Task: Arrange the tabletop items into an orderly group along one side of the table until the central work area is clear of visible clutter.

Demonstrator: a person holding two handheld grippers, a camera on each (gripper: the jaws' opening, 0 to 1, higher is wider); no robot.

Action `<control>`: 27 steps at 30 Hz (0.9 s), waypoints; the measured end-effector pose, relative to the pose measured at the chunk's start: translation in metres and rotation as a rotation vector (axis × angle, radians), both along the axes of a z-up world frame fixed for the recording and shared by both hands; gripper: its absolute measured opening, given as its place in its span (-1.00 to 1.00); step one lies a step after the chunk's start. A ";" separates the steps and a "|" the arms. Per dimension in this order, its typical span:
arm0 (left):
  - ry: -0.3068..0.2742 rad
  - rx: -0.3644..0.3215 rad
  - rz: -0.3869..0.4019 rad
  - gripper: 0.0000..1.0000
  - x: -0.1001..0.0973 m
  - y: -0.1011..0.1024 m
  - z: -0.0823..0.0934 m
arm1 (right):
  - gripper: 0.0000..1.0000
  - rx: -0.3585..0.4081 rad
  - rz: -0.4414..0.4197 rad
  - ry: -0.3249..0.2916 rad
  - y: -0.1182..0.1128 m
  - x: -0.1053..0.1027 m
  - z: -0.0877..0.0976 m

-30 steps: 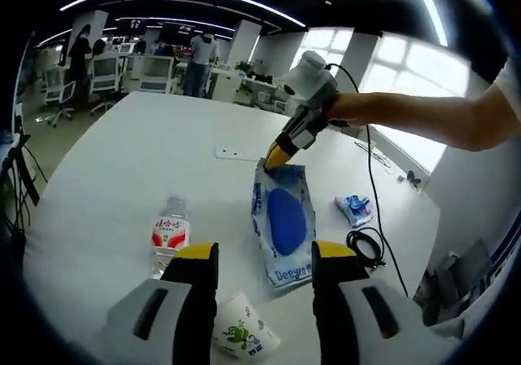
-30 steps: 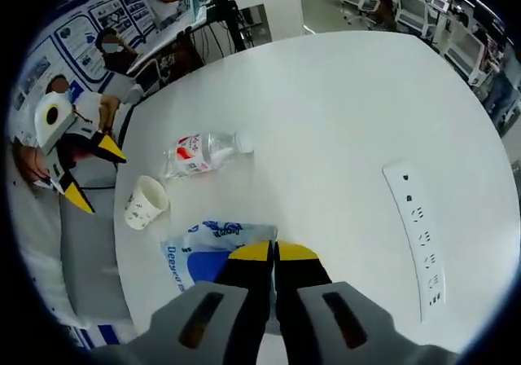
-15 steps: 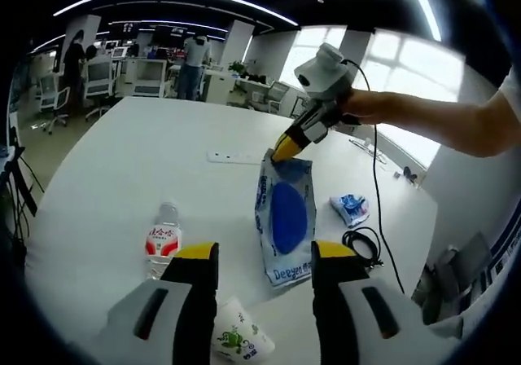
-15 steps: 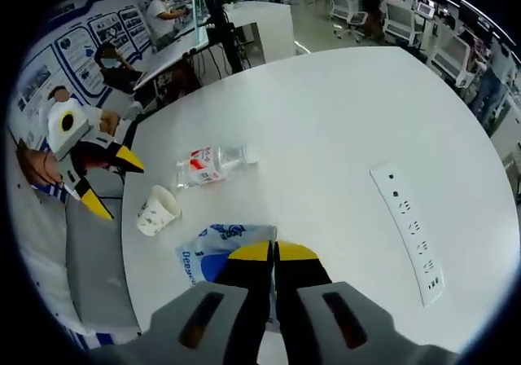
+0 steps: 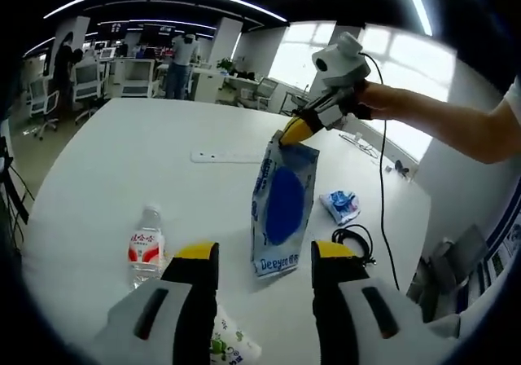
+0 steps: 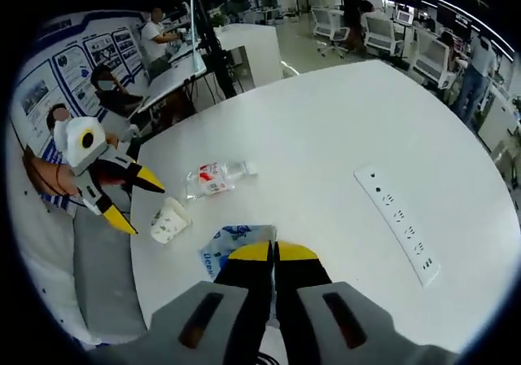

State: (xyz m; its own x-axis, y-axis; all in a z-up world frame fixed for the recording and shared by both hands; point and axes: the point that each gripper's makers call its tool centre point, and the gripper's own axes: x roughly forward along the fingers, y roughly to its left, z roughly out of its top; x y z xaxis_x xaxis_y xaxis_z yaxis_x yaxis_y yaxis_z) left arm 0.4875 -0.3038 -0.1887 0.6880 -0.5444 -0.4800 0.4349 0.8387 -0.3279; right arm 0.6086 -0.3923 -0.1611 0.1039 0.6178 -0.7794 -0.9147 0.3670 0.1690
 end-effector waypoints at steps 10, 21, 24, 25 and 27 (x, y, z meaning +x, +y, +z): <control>0.012 -0.014 -0.030 -0.10 0.003 -0.016 -0.004 | -1.00 0.077 -0.076 -0.045 -0.018 -0.005 0.029; 0.066 -0.060 -0.021 -0.10 0.010 -0.036 -0.019 | -1.00 0.141 -0.152 -0.086 -0.043 -0.014 0.058; 0.076 -0.075 -0.017 -0.10 0.013 -0.040 -0.022 | -1.00 0.153 -0.164 -0.095 -0.049 -0.018 0.066; 0.075 -0.079 -0.017 -0.10 0.014 -0.042 -0.023 | -1.00 0.156 -0.166 -0.098 -0.050 -0.019 0.068; 0.077 -0.077 -0.021 -0.10 0.015 -0.044 -0.024 | -1.00 0.163 -0.173 -0.109 -0.054 -0.022 0.073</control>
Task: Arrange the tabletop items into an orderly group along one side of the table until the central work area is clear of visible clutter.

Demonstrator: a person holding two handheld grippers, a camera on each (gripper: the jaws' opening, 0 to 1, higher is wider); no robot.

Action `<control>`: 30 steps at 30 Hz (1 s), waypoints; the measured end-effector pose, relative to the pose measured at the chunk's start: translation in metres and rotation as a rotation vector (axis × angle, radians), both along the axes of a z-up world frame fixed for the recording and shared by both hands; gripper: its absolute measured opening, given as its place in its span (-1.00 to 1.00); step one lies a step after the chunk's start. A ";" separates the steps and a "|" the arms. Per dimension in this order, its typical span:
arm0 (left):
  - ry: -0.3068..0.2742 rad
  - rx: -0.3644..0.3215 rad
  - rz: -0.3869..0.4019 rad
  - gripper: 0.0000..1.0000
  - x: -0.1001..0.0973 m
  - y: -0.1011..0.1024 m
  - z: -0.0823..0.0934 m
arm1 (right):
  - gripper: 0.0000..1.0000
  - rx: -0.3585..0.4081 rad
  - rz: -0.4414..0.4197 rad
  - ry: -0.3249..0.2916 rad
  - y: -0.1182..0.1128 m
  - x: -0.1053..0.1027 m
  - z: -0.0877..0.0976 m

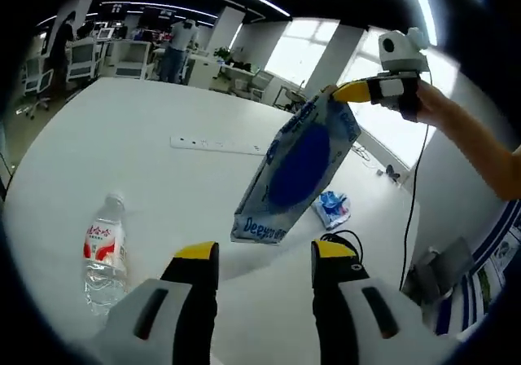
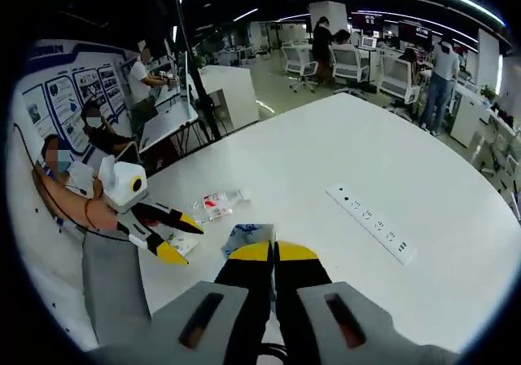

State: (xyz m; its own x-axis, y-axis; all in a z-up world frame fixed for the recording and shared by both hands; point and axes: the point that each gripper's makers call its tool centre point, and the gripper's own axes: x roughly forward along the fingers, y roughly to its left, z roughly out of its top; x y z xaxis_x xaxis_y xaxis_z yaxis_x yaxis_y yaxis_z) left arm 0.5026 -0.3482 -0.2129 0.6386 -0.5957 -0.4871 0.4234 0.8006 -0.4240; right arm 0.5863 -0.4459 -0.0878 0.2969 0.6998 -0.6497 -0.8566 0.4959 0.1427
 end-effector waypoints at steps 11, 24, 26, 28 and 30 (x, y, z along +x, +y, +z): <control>0.010 -0.049 0.003 -0.11 0.006 -0.011 -0.005 | -1.00 0.062 -0.042 -0.042 -0.008 -0.010 0.032; -0.011 -0.196 0.014 -0.19 0.025 -0.036 0.005 | -1.00 0.140 -0.087 -0.065 -0.009 -0.021 0.052; -0.009 -0.225 0.014 -0.23 0.026 -0.040 0.007 | -1.00 0.152 -0.099 -0.066 -0.010 -0.022 0.053; -0.010 -0.248 0.019 -0.28 0.027 -0.042 0.009 | -1.00 0.167 -0.119 -0.067 -0.013 -0.022 0.054; -0.011 -0.252 0.020 -0.38 0.027 -0.043 0.009 | -1.00 0.181 -0.137 -0.067 -0.017 -0.023 0.055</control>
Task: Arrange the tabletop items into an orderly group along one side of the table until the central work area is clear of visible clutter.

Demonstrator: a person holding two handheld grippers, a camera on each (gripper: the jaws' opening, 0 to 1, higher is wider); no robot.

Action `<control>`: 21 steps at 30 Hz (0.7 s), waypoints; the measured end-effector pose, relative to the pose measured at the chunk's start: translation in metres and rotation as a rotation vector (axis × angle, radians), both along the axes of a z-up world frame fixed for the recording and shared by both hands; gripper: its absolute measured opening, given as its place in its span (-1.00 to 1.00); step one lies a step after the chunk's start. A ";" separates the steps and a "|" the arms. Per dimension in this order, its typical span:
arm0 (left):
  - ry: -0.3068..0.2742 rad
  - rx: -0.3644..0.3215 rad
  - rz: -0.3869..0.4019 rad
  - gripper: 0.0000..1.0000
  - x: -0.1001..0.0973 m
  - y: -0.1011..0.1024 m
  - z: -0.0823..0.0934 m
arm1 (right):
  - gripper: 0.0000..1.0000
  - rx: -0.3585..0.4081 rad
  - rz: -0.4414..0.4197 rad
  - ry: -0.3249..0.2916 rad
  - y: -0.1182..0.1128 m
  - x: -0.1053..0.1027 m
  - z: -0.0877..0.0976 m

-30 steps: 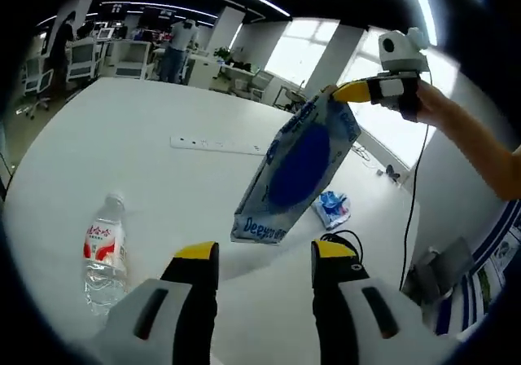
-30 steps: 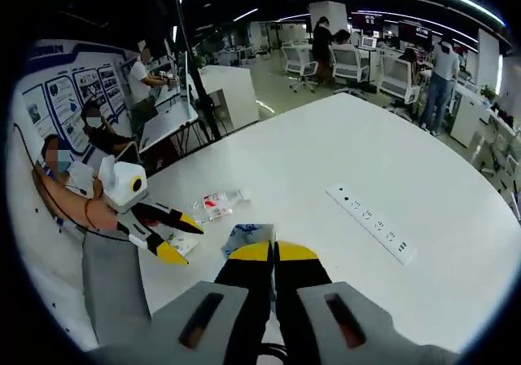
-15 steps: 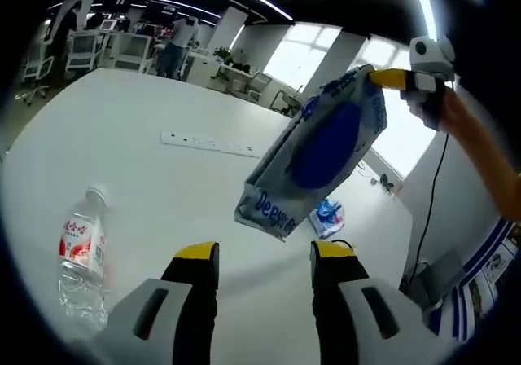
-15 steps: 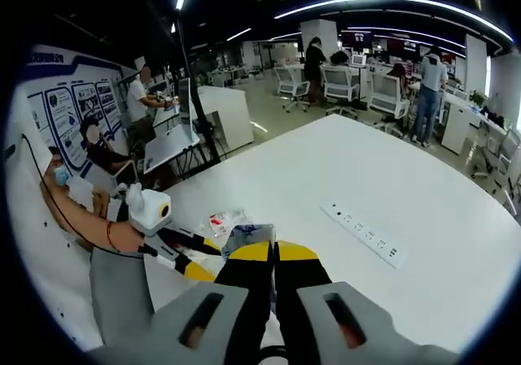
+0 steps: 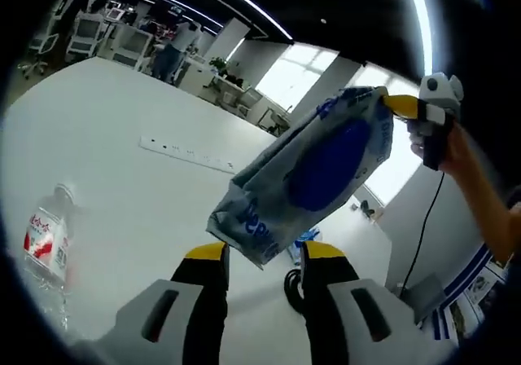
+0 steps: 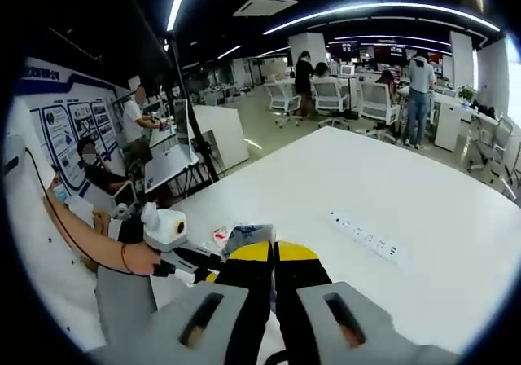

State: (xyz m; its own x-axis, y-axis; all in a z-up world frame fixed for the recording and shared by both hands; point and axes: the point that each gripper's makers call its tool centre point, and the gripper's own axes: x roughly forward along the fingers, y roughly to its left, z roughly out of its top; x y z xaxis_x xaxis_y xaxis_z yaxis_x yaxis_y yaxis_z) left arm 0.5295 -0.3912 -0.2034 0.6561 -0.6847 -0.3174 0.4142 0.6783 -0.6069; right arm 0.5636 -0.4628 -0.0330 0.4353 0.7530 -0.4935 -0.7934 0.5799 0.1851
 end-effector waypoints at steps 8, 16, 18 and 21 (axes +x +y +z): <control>-0.021 -0.027 0.015 -0.70 0.006 0.002 0.007 | -1.00 0.051 -0.061 0.012 -0.012 -0.003 -0.003; -0.017 -0.022 0.017 -1.00 0.008 0.008 0.009 | -1.00 0.105 -0.138 0.034 -0.027 -0.001 -0.009; -0.013 -0.023 0.017 -1.00 0.009 0.010 0.010 | -1.00 0.123 -0.163 0.048 -0.031 0.000 -0.013; -0.013 -0.009 0.007 -1.00 0.009 0.010 0.010 | -1.00 0.131 -0.185 0.057 -0.036 0.001 -0.019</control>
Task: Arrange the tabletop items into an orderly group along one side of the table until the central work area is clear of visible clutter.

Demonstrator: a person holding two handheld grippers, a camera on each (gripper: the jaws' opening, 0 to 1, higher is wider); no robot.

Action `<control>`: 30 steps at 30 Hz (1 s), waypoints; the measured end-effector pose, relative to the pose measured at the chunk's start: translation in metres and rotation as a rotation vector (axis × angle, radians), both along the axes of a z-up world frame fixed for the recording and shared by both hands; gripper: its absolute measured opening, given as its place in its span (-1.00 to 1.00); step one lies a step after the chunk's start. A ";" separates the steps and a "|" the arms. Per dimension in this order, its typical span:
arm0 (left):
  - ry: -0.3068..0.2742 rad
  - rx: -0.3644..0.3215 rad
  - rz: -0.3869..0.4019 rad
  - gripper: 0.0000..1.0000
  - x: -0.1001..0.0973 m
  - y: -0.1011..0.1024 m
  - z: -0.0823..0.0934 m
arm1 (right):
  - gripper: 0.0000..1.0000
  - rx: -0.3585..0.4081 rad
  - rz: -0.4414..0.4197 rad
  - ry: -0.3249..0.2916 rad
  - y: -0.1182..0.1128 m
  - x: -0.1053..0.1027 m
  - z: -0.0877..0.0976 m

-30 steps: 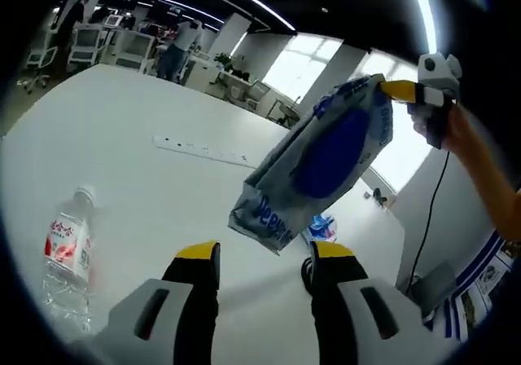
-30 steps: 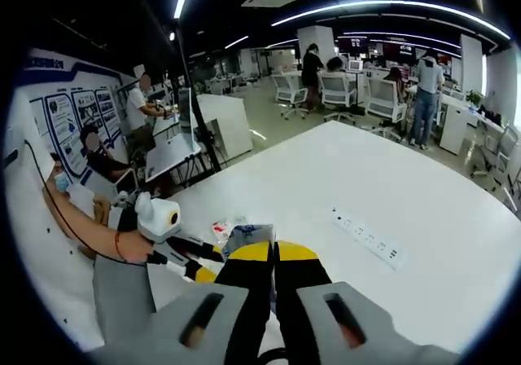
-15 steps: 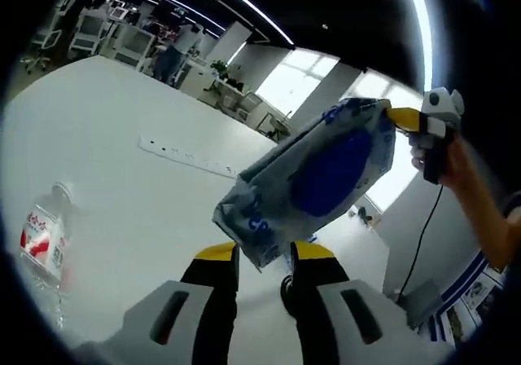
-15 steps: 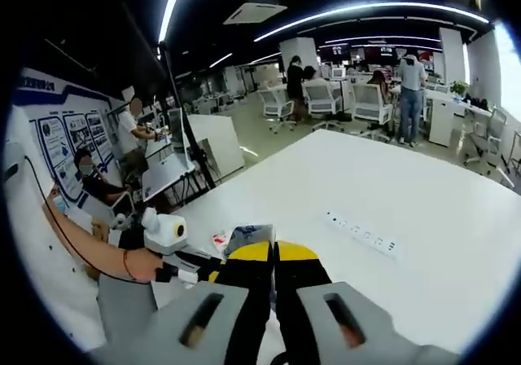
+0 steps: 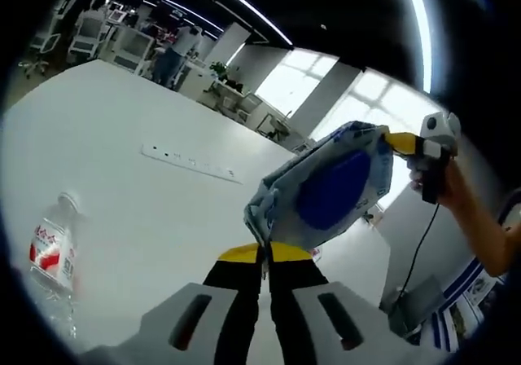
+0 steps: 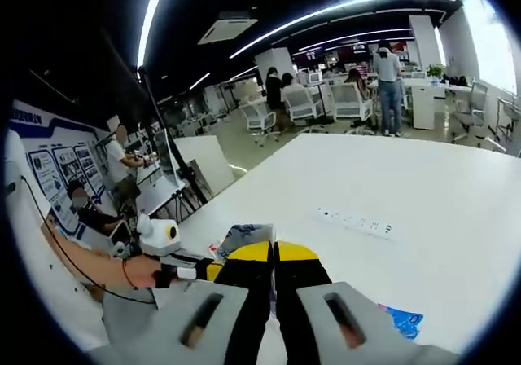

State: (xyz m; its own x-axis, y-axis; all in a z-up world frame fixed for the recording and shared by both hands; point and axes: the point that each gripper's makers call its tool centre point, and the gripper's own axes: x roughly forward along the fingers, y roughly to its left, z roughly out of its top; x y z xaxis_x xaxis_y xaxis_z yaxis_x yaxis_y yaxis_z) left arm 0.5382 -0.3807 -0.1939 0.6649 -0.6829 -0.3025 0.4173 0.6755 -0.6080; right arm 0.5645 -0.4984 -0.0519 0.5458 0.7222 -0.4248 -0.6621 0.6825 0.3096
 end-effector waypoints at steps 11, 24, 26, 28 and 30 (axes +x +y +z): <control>0.017 0.030 -0.031 -1.00 0.000 0.005 0.004 | -1.00 0.018 -0.100 0.057 -0.020 0.006 -0.024; 0.033 0.050 -0.044 -1.00 0.001 0.007 0.006 | -1.00 0.015 -0.170 0.113 -0.037 0.011 -0.051; 0.040 0.057 -0.047 -1.00 0.001 0.008 0.005 | -1.00 0.013 -0.177 0.120 -0.038 0.011 -0.056; 0.045 0.063 -0.045 -1.00 0.001 0.008 0.004 | -1.00 0.009 -0.181 0.131 -0.038 0.011 -0.061; 0.054 0.065 -0.045 -1.00 0.002 0.009 0.002 | -1.00 0.005 -0.185 0.139 -0.039 0.011 -0.066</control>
